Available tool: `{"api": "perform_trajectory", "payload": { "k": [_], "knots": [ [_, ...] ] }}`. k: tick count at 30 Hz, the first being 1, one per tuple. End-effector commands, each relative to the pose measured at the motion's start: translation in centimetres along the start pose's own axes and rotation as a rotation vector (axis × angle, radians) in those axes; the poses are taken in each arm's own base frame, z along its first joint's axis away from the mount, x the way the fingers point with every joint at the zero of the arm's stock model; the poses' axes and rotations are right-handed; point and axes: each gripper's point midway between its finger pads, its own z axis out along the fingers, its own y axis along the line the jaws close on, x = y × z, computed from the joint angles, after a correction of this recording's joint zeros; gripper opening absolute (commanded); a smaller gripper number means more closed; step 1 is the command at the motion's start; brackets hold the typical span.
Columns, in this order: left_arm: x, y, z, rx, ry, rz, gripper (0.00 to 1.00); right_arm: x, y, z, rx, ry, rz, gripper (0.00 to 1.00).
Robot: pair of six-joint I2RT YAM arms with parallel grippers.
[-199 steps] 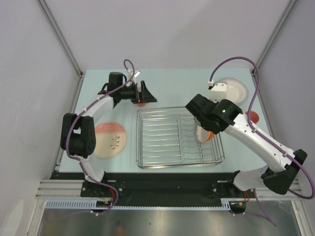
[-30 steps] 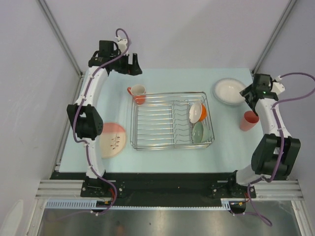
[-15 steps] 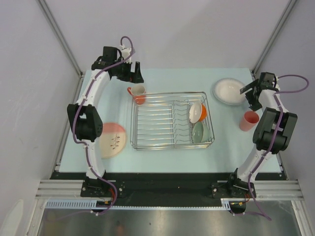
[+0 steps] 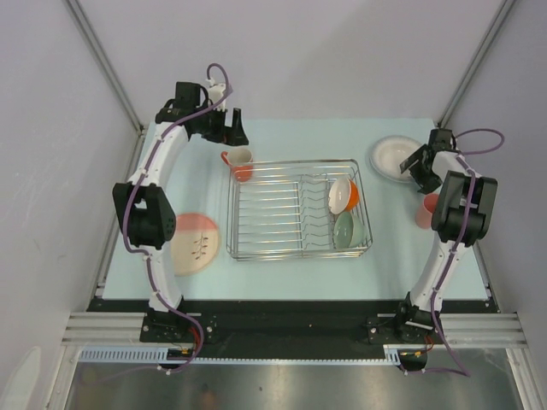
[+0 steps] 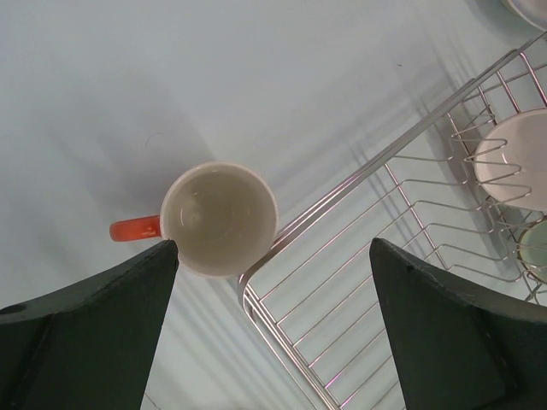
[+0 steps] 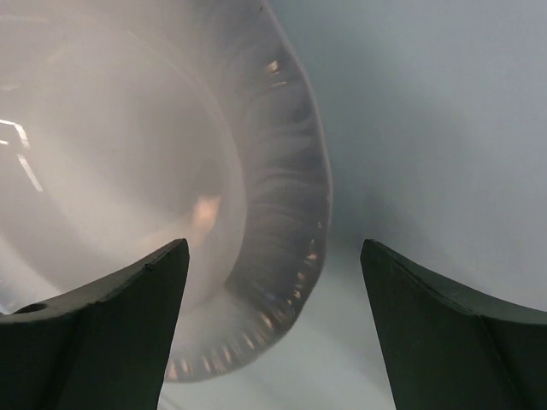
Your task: Load the mixed dishes into the dish rack
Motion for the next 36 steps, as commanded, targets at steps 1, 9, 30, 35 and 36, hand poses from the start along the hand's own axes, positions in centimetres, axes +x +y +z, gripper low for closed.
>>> {"api": "perform_trajectory", "payload": {
  "k": [1, 9, 30, 35, 36],
  "knots": [
    [-2.3, -0.9, -2.2, 0.010, -0.078, 0.056, 1.00, 1.1, 2.4, 0.9, -0.013, 0.031, -0.092, 0.86],
    [-2.0, -0.6, -2.3, 0.002, -0.076, 0.062, 1.00, 1.9, 1.9, 2.7, -0.001, 0.056, -0.045, 0.80],
    [-0.9, -0.6, -2.3, 0.005, -0.054, 0.067, 1.00, 5.5, 1.9, 4.0, -0.127, 0.115, 0.124, 0.36],
    [-0.7, -0.7, -2.4, 0.005, -0.057, 0.076, 1.00, 6.2, 1.5, 3.7, -0.135, 0.131, 0.149, 0.05],
    [-0.6, -0.7, -2.4, 0.003, -0.057, 0.081, 1.00, 6.3, 1.5, 3.7, -0.136, 0.134, 0.147, 0.02]
  ]
}}
